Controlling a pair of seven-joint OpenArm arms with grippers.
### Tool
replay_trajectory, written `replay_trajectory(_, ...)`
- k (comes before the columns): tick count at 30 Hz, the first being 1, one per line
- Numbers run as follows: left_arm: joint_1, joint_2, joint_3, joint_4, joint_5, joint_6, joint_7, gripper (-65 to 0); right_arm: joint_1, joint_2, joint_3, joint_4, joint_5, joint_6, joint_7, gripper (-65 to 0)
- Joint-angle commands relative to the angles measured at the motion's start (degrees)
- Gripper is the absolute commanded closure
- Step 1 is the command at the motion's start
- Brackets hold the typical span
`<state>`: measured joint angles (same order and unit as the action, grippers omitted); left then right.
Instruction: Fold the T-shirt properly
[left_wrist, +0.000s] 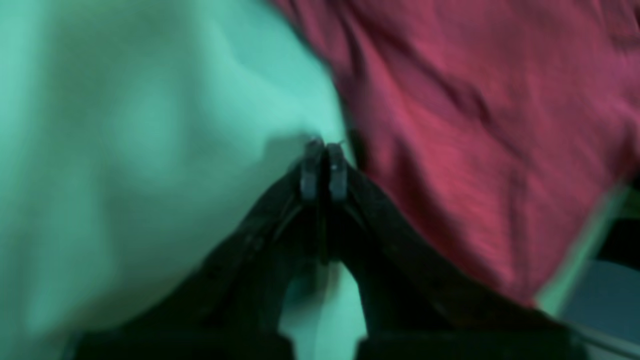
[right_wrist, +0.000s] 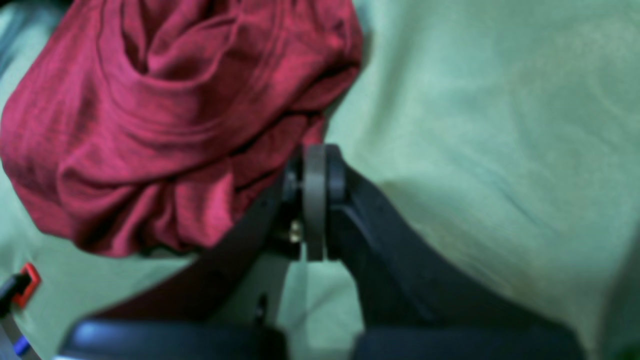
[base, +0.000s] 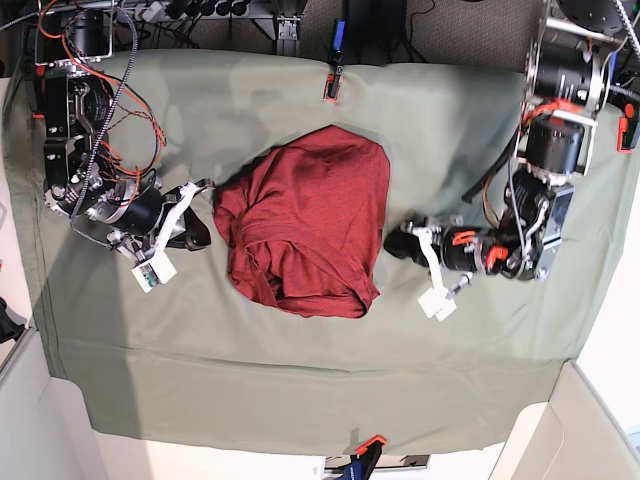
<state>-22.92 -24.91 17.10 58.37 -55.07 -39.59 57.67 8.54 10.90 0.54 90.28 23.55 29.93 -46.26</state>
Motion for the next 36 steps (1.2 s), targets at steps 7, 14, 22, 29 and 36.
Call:
replay_trajectory(7,11.15,-5.18,-0.31,22.38,-2.51,-0.41,-0.17,-1.3,1.14,-5.68,2.23,-0.63,-2.75,-1.66,5.53,0.0)
replay_trajectory(14,18.49,-5.22,-0.31,38.71,-0.87,-0.41,-0.22,-1.3,1.55,-10.12,2.21,-8.76,-8.17,-1.64,9.40,0.0)
replay_trajectory(22,20.68,-4.46,-0.31,40.52,0.13,-0.41,-0.66,-1.3,1.42,-10.10,2.08,-12.70,-7.41,-1.42,9.38,0.0)
replay_trajectory(29,20.72,-4.50,-6.47,40.52,3.85,-0.41,-1.75,-1.3,1.57,-10.12,2.08,-12.22,-3.10,-0.55,9.42,0.0)
replay_trajectory(36,22.43,-4.46,-13.88,42.32,-4.63,-0.41,0.94,-1.3,1.57,-9.92,2.14,-12.22,-5.60,-0.59,11.65,0.0)
